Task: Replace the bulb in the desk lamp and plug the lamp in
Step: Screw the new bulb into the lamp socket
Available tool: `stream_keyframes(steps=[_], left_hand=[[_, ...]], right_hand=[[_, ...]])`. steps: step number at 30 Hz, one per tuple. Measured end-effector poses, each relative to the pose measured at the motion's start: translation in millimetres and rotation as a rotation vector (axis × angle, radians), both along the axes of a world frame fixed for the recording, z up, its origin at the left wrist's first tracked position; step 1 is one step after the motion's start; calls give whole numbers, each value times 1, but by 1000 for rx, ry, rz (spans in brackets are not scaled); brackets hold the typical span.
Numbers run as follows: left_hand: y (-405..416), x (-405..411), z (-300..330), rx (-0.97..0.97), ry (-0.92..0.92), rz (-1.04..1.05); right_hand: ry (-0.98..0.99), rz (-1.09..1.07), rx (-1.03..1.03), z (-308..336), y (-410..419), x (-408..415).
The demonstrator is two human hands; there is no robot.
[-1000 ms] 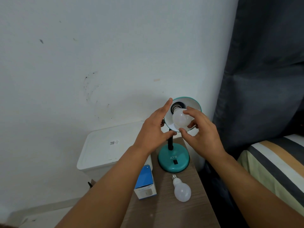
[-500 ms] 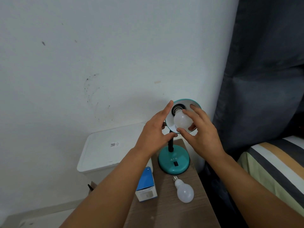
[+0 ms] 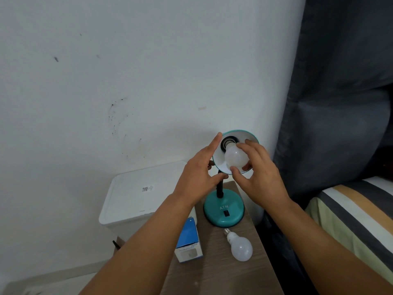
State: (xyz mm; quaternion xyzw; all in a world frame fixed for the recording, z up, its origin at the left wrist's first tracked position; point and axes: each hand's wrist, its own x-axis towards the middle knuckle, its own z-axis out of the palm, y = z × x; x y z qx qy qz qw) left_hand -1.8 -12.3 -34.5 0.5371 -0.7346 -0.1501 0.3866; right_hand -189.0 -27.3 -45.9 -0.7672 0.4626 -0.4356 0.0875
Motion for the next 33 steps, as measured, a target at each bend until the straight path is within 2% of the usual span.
stream_keyframes(steps=[6, 13, 22, 27, 33], left_hand=[[0, 0, 1, 21, 3, 11], [-1, 1, 3, 20, -14, 2], [-10, 6, 22, 43, -161, -59], [-10, 6, 23, 64, -69, -62], [-7, 3, 21, 84, -38, -63]], right_hand=[[-56, -15, 26, 2, -2, 2], [-9, 35, -6, 3, 0, 1], [67, -9, -64, 4, -1, -1], [110, -52, -137, 2, -2, 0], [158, -154, -121, 5, -3, 3]])
